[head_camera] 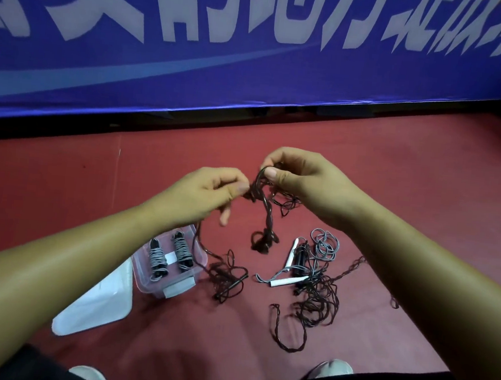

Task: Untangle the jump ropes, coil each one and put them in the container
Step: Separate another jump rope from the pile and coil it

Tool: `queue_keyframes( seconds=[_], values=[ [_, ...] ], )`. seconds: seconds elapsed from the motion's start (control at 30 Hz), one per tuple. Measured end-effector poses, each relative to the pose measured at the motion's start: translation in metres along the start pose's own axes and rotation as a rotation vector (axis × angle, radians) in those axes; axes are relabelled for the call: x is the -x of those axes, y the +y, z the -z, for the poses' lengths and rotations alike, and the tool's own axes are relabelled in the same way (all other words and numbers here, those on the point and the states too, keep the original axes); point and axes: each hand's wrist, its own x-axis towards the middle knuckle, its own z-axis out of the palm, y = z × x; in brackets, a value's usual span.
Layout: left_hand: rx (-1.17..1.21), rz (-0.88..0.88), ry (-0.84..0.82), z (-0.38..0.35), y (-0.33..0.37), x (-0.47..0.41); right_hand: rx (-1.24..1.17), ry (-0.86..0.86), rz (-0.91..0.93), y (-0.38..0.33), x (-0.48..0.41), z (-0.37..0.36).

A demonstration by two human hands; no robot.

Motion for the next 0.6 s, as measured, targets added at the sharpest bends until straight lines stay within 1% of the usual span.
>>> queue_keyframes(
  seconds=[0.1,0.17,0.23,0.33,0.37,0.4,0.47,0.53,0.6],
  values=[
    [0.095,0.101,0.113,0.007,-0.001,0.004,-0.105,0.086,-0.012,0.007,0.003,0.000],
    [0.185,0.169,0.161,0.009,-0.007,0.007,-0.086,0.069,-0.028,0.013,0.005,0.003],
    [0.306,0.267,0.230,0.007,-0.014,0.008,0.038,0.004,-0.024,0.017,0.008,0.007],
    [0.493,0.433,0.402,0.010,-0.018,0.009,0.324,-0.175,-0.010,0.021,0.012,0.007],
    [0.516,0.461,0.445,0.012,-0.019,0.010,0.376,-0.216,-0.015,0.022,0.013,0.006],
    [0.531,0.478,0.483,0.015,-0.020,0.011,0.378,-0.237,-0.023,0.021,0.015,0.006],
    [0.549,0.504,0.558,0.021,-0.020,0.011,0.305,-0.216,-0.030,0.017,0.016,0.009],
    [0.546,0.517,0.619,0.028,-0.020,0.010,0.209,-0.152,-0.015,0.011,0.014,0.012],
    [0.540,0.525,0.648,0.033,-0.019,0.008,0.001,-0.139,-0.019,0.006,0.013,0.007]
  ],
)
